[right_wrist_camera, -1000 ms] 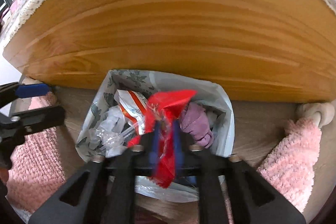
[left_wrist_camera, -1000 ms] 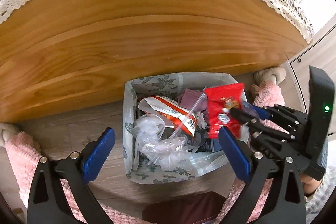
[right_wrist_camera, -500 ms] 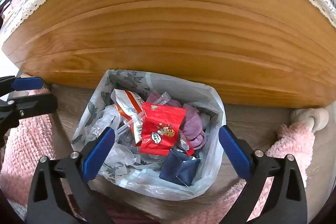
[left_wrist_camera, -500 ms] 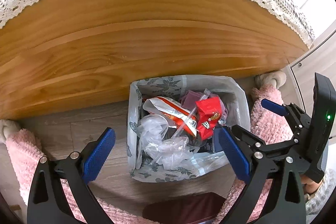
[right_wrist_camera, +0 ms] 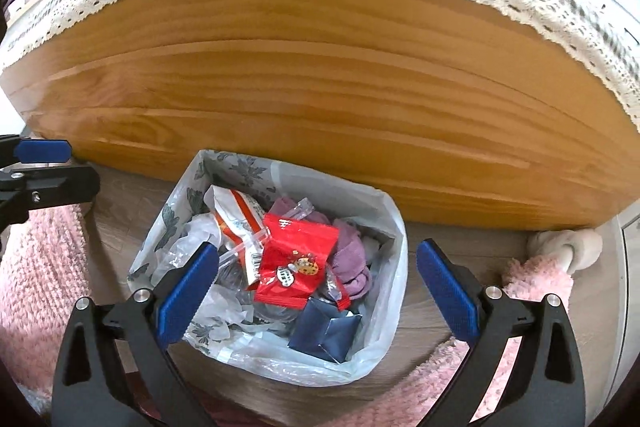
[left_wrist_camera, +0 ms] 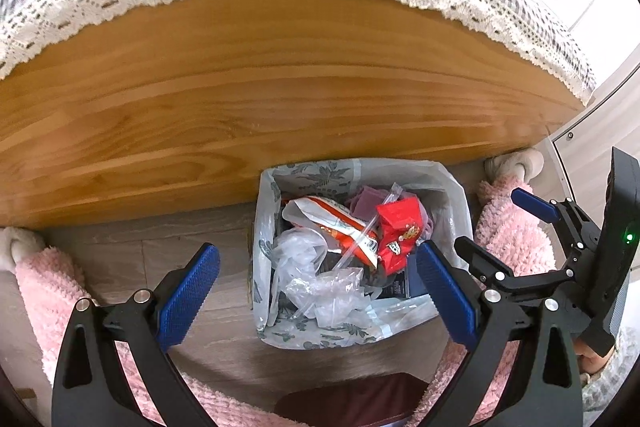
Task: Collect trash
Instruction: 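Raise both open tools out of the bin back over the bed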
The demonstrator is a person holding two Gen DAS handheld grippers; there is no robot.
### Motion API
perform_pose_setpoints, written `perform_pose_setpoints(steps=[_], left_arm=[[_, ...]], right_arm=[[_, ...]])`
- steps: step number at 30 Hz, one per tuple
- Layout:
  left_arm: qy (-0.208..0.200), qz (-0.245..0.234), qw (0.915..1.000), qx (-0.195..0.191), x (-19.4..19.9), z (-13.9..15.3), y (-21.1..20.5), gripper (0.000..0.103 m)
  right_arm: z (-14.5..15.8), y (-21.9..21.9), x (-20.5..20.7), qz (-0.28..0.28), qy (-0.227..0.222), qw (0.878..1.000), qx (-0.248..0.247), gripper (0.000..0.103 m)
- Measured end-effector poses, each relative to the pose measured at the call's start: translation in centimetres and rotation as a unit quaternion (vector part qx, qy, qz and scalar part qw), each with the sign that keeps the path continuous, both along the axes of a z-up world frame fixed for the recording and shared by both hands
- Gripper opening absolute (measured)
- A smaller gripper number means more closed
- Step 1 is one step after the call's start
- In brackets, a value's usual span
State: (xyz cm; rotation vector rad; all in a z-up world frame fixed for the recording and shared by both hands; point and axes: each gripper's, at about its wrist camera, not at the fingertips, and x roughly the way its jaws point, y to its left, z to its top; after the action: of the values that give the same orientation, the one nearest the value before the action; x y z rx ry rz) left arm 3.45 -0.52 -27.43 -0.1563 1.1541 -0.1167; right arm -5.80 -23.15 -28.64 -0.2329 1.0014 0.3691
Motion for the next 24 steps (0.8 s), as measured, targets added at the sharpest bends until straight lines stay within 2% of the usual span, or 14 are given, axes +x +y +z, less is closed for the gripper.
perform_pose_setpoints(steps=[13, 18, 24], left_arm=[[-0.072, -0.002, 0.9974, 0.007, -0.2, 4.3, 0.0, 0.095], [-0.098, -0.010, 0.9952, -0.002, 0.1, 6.3, -0.2, 0.095], [-0.125, -0.024, 0.9918, 0.006, 0.6, 8.7, -0.8, 0.095]], right_arm=[[3.0, -1.3, 0.2, -0.029, -0.063, 0.997, -0.018, 0.095], [5.3, -2.3, 0.9, -0.045, -0.092, 0.995, -0.006, 0.095], [8.2, -3.3, 1.7, -0.062, -0.130, 0.990, 0.007, 0.095]])
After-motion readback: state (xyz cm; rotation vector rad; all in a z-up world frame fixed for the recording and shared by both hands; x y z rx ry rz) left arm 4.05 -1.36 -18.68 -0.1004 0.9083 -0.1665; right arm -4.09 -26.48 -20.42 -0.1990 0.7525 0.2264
